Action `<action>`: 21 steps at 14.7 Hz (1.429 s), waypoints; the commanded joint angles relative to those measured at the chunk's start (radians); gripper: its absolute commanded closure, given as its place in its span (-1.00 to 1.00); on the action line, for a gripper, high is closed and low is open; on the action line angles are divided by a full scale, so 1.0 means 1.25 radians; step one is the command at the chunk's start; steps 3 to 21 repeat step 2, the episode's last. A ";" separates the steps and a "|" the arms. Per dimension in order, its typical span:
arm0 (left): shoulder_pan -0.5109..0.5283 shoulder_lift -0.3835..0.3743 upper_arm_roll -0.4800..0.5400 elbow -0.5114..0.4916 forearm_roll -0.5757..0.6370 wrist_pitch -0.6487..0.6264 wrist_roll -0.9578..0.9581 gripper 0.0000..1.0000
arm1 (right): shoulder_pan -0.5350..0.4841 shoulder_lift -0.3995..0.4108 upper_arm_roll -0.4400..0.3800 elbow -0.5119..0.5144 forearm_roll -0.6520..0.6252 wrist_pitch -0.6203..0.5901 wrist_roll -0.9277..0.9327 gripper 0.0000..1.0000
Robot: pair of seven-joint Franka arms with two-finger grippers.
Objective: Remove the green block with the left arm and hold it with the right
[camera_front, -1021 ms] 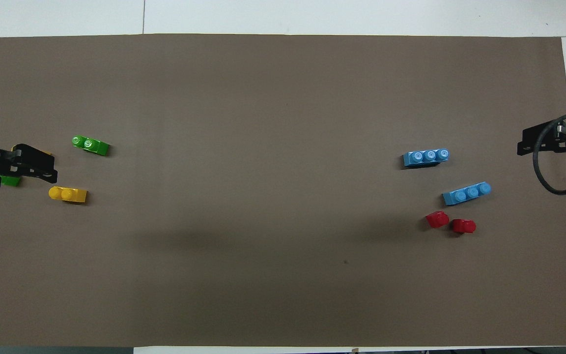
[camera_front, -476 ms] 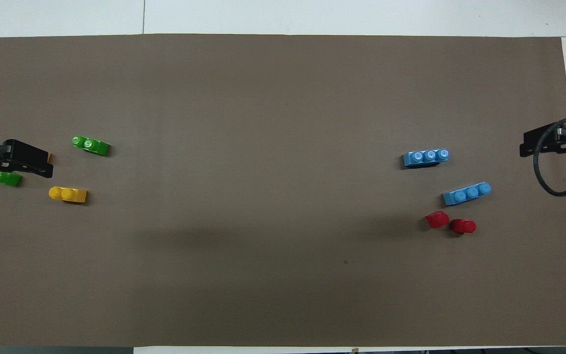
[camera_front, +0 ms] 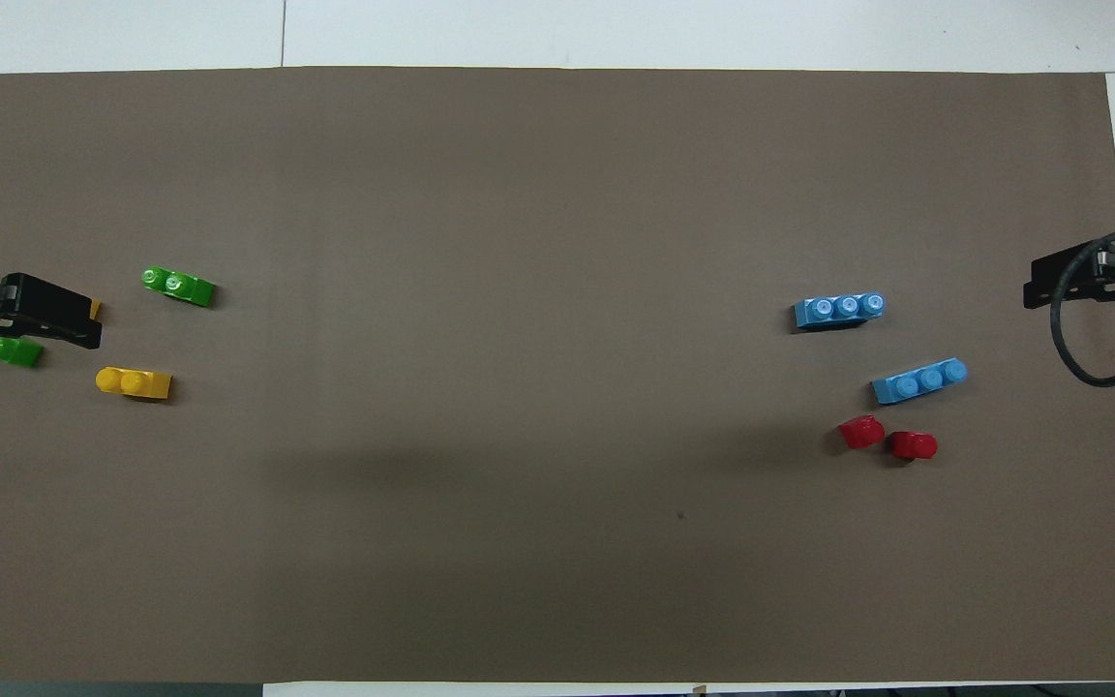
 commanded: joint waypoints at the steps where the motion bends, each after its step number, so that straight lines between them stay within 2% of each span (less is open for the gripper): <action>1: 0.000 -0.003 0.002 0.011 -0.007 -0.009 0.015 -1.00 | -0.003 0.010 0.004 0.014 -0.017 -0.001 -0.017 -1.00; 21: 0.000 -0.003 0.002 0.011 -0.007 -0.010 0.015 -1.00 | -0.003 0.010 0.004 0.014 -0.017 0.001 -0.015 -1.00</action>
